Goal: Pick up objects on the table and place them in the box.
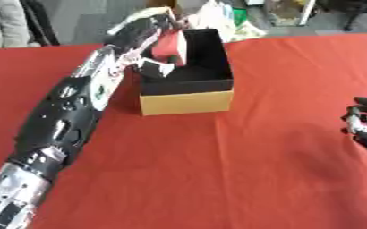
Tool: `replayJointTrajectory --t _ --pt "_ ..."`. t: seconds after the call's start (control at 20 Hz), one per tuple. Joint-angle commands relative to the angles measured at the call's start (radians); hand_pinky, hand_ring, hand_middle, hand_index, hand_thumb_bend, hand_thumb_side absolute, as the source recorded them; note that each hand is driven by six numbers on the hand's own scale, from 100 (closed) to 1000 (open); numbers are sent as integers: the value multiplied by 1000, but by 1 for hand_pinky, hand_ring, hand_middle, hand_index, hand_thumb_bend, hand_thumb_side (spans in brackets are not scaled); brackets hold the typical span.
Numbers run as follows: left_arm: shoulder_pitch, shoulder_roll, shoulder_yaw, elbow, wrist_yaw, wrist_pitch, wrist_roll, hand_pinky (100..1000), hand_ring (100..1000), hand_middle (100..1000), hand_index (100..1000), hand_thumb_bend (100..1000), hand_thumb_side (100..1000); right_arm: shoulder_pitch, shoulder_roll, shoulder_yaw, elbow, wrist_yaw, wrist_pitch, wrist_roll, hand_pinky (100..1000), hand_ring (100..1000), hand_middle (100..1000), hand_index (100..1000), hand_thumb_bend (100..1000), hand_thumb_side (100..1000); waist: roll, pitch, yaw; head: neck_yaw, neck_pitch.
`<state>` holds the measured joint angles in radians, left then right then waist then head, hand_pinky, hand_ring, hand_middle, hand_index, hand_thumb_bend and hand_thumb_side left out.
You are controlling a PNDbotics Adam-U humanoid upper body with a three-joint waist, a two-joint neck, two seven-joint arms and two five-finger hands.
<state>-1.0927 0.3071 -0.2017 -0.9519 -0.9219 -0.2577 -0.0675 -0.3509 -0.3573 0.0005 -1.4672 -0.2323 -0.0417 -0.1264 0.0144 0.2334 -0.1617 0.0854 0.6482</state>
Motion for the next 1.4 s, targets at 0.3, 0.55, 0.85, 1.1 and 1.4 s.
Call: replayJointTrajectory --t 0.3,0.55,0.85,1.1,1.4 --pt "-5 79 -21 -132 164 25 -72 765 791 810 869 138 193 4 -27 -10 -7 4 -2 -1 512 628 607 750 100 100 -2 -34 24 -14 7" --pt "-18 45 -33 -99 122 18 -83 776 811 834 873 171 201 -3 -23 -6 -7 5 -2 5 512 628 607 750 100 100 -8 -30 21 -10 -1" --pt "-39 -27 -19 11 0 -15 -148 818 882 919 929 303 214 -17 -18 -2 -8 4 -2 10 512 628 607 750 100 100 -14 -20 5 0 -10" --pt "-37 -69 -6 70 -86 -36 -185 861 939 987 980 402 218 -20 -14 0 -7 4 -2 13 512 629 607 750 100 100 -18 -14 -1 5 -13" --pt "-31 -67 1 66 -100 -43 -171 863 941 998 993 384 209 -17 -14 -3 -7 3 -2 12 512 629 607 750 100 100 -18 -17 3 1 -12"
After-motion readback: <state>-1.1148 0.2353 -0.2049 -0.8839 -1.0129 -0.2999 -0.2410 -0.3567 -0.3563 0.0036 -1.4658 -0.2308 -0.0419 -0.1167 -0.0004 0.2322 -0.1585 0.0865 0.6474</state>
